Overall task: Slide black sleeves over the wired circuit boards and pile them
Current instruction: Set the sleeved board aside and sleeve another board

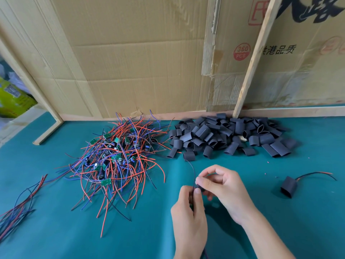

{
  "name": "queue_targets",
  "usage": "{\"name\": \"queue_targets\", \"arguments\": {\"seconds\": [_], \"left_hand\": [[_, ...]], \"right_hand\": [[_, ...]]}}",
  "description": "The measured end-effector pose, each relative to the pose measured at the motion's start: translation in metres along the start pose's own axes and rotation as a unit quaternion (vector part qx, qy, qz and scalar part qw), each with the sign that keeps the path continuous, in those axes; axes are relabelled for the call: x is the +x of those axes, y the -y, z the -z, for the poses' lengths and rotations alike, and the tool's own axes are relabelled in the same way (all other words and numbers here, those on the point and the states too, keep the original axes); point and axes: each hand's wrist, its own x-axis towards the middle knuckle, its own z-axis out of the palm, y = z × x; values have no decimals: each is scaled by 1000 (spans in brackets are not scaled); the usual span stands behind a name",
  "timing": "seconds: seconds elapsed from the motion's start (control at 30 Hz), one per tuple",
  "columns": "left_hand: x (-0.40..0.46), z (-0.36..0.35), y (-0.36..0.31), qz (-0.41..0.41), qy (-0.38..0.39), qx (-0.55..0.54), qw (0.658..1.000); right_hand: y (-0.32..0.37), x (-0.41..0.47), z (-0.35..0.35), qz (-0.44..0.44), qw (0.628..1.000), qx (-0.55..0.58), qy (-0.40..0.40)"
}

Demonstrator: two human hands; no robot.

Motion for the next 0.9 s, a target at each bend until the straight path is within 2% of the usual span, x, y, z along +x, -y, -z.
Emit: {"name": "queue_targets", "arguments": {"seconds": [0.13,0.27,0.37,0.53,0.77,0.9], "left_hand": [[1,1,-4,21,-13,-35,999],[1,2,-7,14,0,-30,999],[1,0,-5,-19,25,8,999],[-3,1,-2,-98,64,65,991],[-3,3,-1,-132,133,101,977],[-3,3,-3,-122,137,104,978]], "right_hand": [[-4,-3,-19,-38,995,92,11],[-6,-4,-31,-50,996,76,1],[-2,1,-21,-36,996,67,-45],[7,10,25,-37,973,176,-145],[13,6,29,-41,976,190,-97],[17,4,33,-34,984,162,-73]]}}
